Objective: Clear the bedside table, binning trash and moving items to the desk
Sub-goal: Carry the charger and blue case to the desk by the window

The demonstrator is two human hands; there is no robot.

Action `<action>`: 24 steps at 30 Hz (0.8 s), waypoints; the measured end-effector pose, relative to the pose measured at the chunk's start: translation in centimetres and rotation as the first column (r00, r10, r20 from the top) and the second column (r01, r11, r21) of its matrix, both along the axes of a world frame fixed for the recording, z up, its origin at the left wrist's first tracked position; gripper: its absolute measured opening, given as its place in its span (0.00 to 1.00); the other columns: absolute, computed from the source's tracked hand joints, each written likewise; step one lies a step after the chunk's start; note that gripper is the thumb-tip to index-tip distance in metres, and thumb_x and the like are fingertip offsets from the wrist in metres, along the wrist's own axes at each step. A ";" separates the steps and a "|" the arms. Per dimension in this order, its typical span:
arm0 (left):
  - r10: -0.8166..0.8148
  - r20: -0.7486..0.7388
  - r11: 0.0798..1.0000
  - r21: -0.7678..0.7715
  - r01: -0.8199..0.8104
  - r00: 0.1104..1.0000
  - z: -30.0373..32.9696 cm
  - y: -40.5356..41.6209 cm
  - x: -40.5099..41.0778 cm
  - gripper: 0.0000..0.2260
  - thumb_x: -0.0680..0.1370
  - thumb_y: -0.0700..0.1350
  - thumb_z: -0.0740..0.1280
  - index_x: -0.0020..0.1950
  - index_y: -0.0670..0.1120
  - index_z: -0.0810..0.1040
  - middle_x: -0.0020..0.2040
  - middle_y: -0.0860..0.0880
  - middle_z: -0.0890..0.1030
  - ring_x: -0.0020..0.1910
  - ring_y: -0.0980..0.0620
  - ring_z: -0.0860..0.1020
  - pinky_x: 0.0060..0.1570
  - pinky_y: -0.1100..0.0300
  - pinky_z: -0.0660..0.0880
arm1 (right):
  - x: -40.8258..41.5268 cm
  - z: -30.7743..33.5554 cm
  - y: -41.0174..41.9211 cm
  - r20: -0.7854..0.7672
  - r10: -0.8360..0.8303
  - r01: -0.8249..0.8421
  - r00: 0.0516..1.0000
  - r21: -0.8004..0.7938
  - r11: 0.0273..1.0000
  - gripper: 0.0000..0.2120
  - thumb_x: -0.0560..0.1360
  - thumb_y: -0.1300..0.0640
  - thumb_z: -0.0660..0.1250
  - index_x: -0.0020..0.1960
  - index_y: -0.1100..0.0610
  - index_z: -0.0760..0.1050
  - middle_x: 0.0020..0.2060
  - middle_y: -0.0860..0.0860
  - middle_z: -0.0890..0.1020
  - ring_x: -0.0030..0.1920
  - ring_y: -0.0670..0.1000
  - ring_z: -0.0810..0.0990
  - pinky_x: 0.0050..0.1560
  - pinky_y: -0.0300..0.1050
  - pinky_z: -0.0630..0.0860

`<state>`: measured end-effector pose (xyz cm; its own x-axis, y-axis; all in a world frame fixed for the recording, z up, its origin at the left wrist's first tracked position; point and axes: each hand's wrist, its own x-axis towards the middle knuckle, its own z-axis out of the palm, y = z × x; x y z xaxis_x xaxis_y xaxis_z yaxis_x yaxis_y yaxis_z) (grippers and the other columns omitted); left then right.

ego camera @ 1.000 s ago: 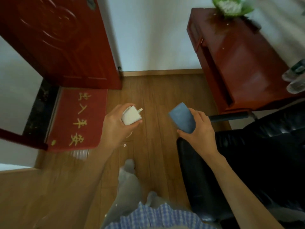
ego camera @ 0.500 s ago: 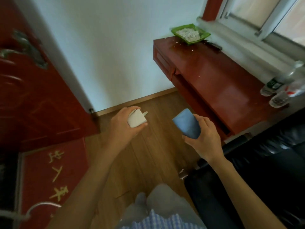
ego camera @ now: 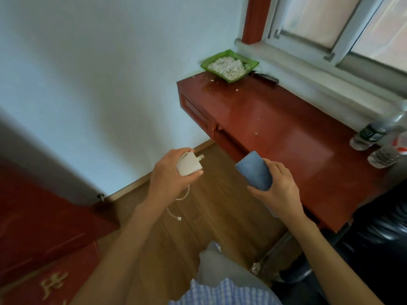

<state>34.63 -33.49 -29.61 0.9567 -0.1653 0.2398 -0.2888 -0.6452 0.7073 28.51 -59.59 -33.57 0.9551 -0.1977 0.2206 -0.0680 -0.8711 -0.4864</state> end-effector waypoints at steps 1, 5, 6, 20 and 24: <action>-0.013 0.013 1.000 0.001 0.013 1.000 0.5 -0.8 1.9 0.25 0.65 0.52 0.78 0.60 0.52 0.75 0.56 0.52 0.79 0.52 0.53 0.75 0.46 0.63 0.70 | 1.6 0.3 -0.7 0.008 -0.015 0.015 1.000 0.010 1.000 0.39 0.63 0.47 0.77 0.70 0.56 0.66 0.61 0.52 0.74 0.59 0.52 0.72 0.52 0.41 0.68; -0.061 0.068 0.998 -0.007 0.062 0.996 2.5 -4.1 8.9 0.24 0.65 0.51 0.78 0.59 0.50 0.76 0.55 0.52 0.79 0.51 0.55 0.74 0.46 0.66 0.69 | 7.2 1.6 -3.6 0.044 -0.056 0.056 0.997 0.005 0.998 0.38 0.63 0.49 0.78 0.69 0.56 0.67 0.60 0.52 0.75 0.58 0.53 0.74 0.52 0.43 0.70; -0.073 0.079 0.997 -0.013 0.074 0.994 2.8 -4.9 10.5 0.24 0.65 0.51 0.78 0.59 0.50 0.76 0.55 0.52 0.79 0.51 0.56 0.74 0.46 0.69 0.68 | 8.4 1.9 -4.3 0.044 -0.067 0.066 0.997 0.006 0.998 0.38 0.62 0.49 0.78 0.69 0.55 0.67 0.60 0.52 0.75 0.58 0.53 0.74 0.52 0.43 0.70; -0.362 0.185 0.915 -0.117 0.386 0.914 4.2 -18.0 30.7 0.24 0.63 0.50 0.79 0.57 0.48 0.78 0.54 0.52 0.80 0.51 0.59 0.76 0.51 0.66 0.72 | 20.9 2.7 -13.2 0.083 -0.356 0.358 0.931 -0.009 0.934 0.37 0.61 0.52 0.79 0.67 0.57 0.70 0.57 0.52 0.76 0.56 0.54 0.75 0.49 0.42 0.68; -0.481 0.184 0.839 -0.185 0.511 0.857 4.4 -22.4 37.2 0.23 0.64 0.48 0.79 0.57 0.47 0.77 0.53 0.52 0.80 0.50 0.58 0.76 0.50 0.69 0.72 | 25.3 2.3 -15.2 0.058 -0.450 0.452 0.891 -0.027 0.892 0.38 0.60 0.52 0.80 0.67 0.57 0.70 0.57 0.53 0.77 0.56 0.55 0.75 0.49 0.43 0.70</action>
<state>71.85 -55.93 -25.23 0.7200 -0.5385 0.4377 -0.6231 -0.2239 0.7494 53.81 -74.81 -31.28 0.7531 -0.5951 0.2805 -0.4354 -0.7705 -0.4656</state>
